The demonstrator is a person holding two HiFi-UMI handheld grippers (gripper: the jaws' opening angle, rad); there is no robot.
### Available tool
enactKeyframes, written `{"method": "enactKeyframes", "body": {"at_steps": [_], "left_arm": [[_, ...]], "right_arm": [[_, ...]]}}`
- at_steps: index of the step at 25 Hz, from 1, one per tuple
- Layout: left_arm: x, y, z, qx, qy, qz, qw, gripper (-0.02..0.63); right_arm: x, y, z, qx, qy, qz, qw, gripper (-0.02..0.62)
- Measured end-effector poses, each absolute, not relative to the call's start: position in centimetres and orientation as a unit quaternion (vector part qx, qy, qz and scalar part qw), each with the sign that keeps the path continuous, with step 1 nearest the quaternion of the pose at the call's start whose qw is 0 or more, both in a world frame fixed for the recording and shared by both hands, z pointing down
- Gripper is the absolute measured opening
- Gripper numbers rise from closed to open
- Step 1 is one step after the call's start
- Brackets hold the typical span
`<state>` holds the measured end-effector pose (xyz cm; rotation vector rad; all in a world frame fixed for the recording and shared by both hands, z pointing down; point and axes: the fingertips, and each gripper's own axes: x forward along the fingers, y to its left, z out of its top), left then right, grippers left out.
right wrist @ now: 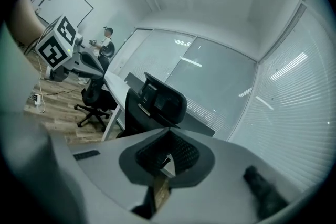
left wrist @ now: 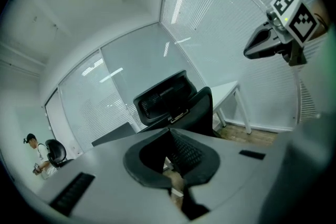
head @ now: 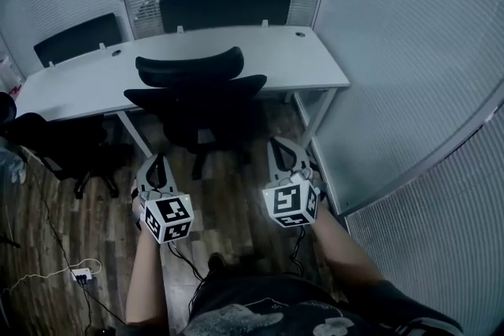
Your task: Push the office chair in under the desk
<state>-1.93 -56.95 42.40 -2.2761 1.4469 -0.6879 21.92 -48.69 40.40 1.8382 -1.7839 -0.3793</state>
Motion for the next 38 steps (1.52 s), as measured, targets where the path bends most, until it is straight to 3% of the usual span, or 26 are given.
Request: {"method": "enactKeyframes", "body": {"at_steps": [24,38], "left_arm": [[0.0,-32.6,41.9,-0.763,0.591,-0.226,0.134,0.015],[-4.3,-23.4,40.4,-0.762,0.606,-0.202,0.108,0.015]], "right_arm": [[23.2,-31.5,43.8,0.607,-0.747,-0.122,0.241,0.021],[18.3,-24.1,42.0,0.592,-0.763,-0.121,0.232,0.021]]}}
